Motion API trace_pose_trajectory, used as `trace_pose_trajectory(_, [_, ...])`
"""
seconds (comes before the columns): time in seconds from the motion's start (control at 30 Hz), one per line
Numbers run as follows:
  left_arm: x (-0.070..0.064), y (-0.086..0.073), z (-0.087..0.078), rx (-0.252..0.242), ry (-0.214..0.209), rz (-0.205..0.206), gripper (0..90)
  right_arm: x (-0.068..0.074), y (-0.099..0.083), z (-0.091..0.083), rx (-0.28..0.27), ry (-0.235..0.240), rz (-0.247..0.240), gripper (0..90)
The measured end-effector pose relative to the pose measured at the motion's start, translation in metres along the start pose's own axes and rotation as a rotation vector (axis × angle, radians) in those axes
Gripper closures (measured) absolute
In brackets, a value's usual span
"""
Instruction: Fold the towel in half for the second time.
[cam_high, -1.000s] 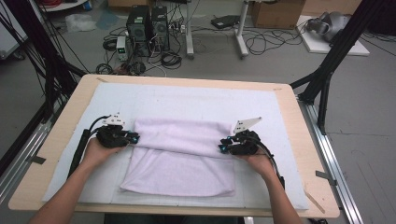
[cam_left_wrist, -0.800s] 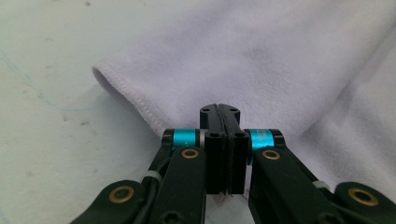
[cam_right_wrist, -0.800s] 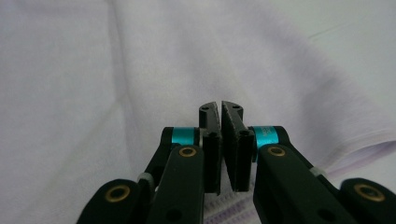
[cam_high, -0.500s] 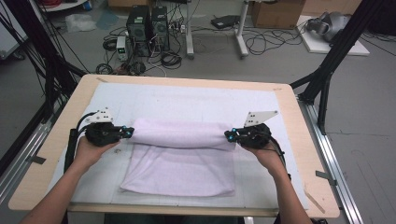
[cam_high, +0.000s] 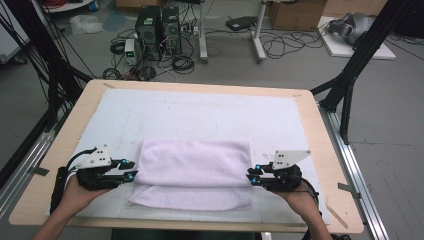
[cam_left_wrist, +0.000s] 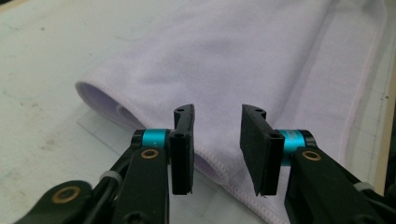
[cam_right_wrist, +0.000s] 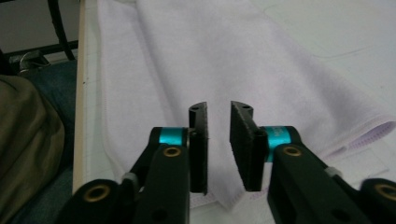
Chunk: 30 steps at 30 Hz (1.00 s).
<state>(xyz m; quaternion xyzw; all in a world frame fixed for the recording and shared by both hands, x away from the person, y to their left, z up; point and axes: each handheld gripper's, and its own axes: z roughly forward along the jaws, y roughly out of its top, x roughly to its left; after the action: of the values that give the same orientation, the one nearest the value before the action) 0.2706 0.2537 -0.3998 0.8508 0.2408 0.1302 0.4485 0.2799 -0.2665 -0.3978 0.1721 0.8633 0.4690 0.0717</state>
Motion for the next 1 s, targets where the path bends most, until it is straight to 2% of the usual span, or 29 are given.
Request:
trace_pose_trajectory(0.1, [0.002,0.001,0.010,0.006,-0.027,0.006,63.1,0.000,0.001,0.010,0.001,0.015,-0.016,68.0])
trace_pose_trajectory(0.23, [0.005,0.000,0.025,0.031,-0.071,0.002,62.2,-0.004,0.000,0.030,0.082,0.029,-0.034,63.0])
trace_pose_trajectory(0.33, [0.004,-0.007,0.034,0.068,-0.121,0.003,57.6,-0.006,-0.007,0.040,0.111,0.055,-0.010,60.3])
trace_pose_trajectory(0.4, [0.002,-0.013,0.039,0.103,-0.121,0.012,56.3,-0.006,-0.012,0.044,0.131,0.060,-0.002,60.4])
trace_pose_trajectory(0.47, [-0.001,-0.018,0.043,0.120,-0.104,0.035,60.3,-0.006,-0.018,0.049,0.157,0.064,0.001,64.7])
trace_pose_trajectory(0.53, [-0.001,-0.020,0.042,0.100,-0.090,0.037,70.4,-0.004,-0.020,0.050,0.143,0.047,-0.009,75.2])
trace_pose_trajectory(0.57, [0.000,-0.019,0.041,0.099,-0.092,0.030,76.9,-0.005,-0.020,0.049,0.139,0.057,-0.006,81.8])
trace_pose_trajectory(0.63, [0.000,-0.015,0.039,0.099,-0.079,0.036,84.3,-0.005,-0.016,0.047,0.129,0.057,-0.006,85.4])
trace_pose_trajectory(0.73, [0.002,-0.006,0.027,0.063,-0.056,0.038,84.9,-0.003,-0.006,0.038,0.101,0.044,-0.024,86.0])
trace_pose_trajectory(0.83, [0.004,0.003,0.010,0.014,-0.040,0.037,85.1,-0.001,0.007,0.024,0.046,0.034,-0.038,86.1])
trace_pose_trajectory(0.93, [-0.002,0.008,-0.006,-0.024,-0.024,0.049,85.3,0.007,0.020,0.012,-0.001,0.037,-0.055,86.2])
trace_pose_trajectory(1.0, [-0.010,0.004,-0.013,-0.026,-0.040,0.053,85.1,0.017,0.024,0.005,-0.012,0.047,-0.078,86.1])
